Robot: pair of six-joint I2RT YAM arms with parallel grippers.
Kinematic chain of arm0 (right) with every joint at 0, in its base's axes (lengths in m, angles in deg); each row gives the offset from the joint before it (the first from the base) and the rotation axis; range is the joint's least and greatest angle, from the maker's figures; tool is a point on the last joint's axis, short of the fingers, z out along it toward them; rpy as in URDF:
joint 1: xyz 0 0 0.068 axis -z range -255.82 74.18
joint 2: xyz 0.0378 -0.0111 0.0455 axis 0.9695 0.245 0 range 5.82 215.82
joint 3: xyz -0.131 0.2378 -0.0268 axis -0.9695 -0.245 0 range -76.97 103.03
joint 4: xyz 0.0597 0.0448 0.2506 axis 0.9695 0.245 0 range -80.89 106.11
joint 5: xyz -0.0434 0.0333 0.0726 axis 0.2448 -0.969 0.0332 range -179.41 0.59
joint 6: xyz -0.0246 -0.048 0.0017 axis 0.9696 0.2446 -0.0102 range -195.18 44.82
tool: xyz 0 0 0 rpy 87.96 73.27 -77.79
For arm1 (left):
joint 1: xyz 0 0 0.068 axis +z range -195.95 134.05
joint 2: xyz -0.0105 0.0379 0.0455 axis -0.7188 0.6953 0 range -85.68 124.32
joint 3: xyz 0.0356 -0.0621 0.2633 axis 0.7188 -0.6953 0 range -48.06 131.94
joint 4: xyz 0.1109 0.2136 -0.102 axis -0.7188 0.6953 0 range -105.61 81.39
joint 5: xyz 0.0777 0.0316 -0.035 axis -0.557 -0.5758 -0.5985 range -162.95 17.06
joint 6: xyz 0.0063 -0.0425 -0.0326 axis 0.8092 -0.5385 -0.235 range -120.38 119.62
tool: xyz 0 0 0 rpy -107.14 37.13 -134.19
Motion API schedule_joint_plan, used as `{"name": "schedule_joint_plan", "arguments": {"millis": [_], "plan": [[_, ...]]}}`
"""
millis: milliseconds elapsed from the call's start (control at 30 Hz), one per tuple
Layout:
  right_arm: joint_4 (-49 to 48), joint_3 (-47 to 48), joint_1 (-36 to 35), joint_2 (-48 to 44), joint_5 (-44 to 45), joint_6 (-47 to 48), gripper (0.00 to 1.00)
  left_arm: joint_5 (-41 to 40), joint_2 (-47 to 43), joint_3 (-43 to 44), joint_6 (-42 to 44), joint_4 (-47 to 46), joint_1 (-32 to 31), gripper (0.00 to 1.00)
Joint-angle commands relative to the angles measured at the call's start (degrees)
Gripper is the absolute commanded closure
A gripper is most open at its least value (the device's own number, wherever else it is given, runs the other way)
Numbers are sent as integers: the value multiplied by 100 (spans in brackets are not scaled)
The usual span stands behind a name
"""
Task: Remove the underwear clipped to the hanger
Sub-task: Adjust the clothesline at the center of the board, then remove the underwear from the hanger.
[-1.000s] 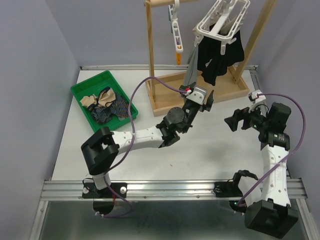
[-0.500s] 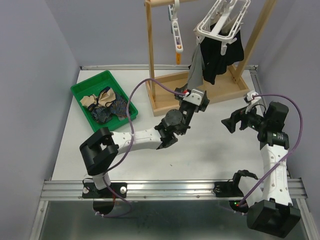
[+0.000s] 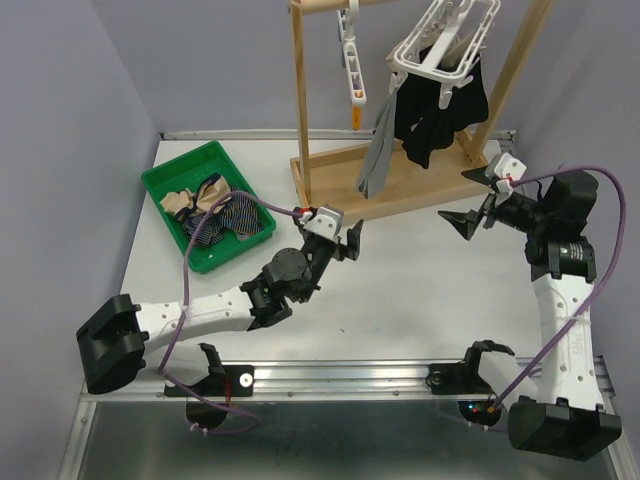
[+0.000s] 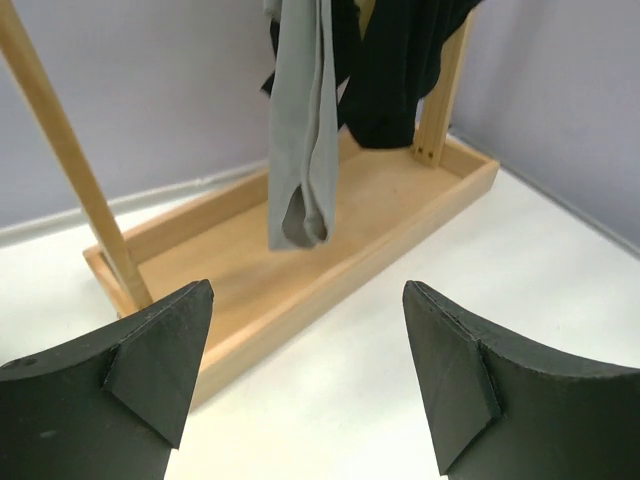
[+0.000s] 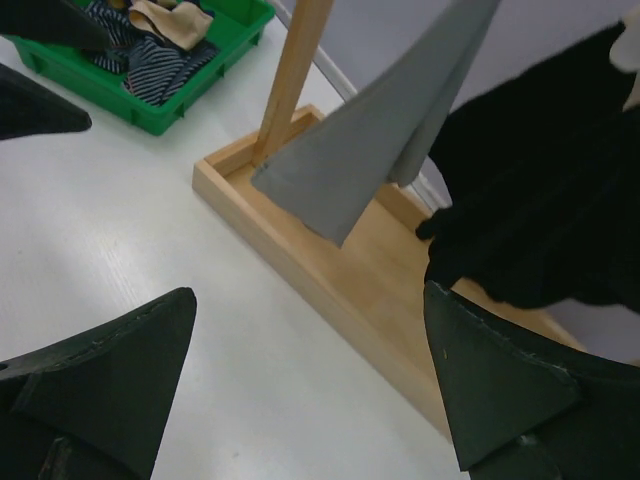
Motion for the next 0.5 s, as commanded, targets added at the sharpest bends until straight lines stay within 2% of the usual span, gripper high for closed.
{"name": "schedule_joint_plan", "arguments": {"millis": [0,67,100,133,200,333,400,467], "plan": [[-1332,189,-457,60,-68,-192,0,-196,-689,-411,-381,122,79,12],[-1652,205,-993,156,196,-151,0,-293,-910,-658,-416,184,105,12],[-1732,284,-1204,365,702,-81,0,-345,-1102,-719,-443,193,140,12],[-1733,468,-1841,489,1029,129,0,-424,-1200,-833,-443,228,158,12],[-1741,749,-2581,857,1784,497,0,-512,-1445,-965,-478,237,219,12],[-2092,1023,-3287,1342,2489,668,0,-645,-1753,-1098,-443,246,299,12],[-2748,761,-3437,1361,2867,440,0,-767,-1860,-1194,-425,290,307,11],[-4144,33,-3543,1247,3509,71,0,-847,-2035,-1300,-417,299,343,12]]}}
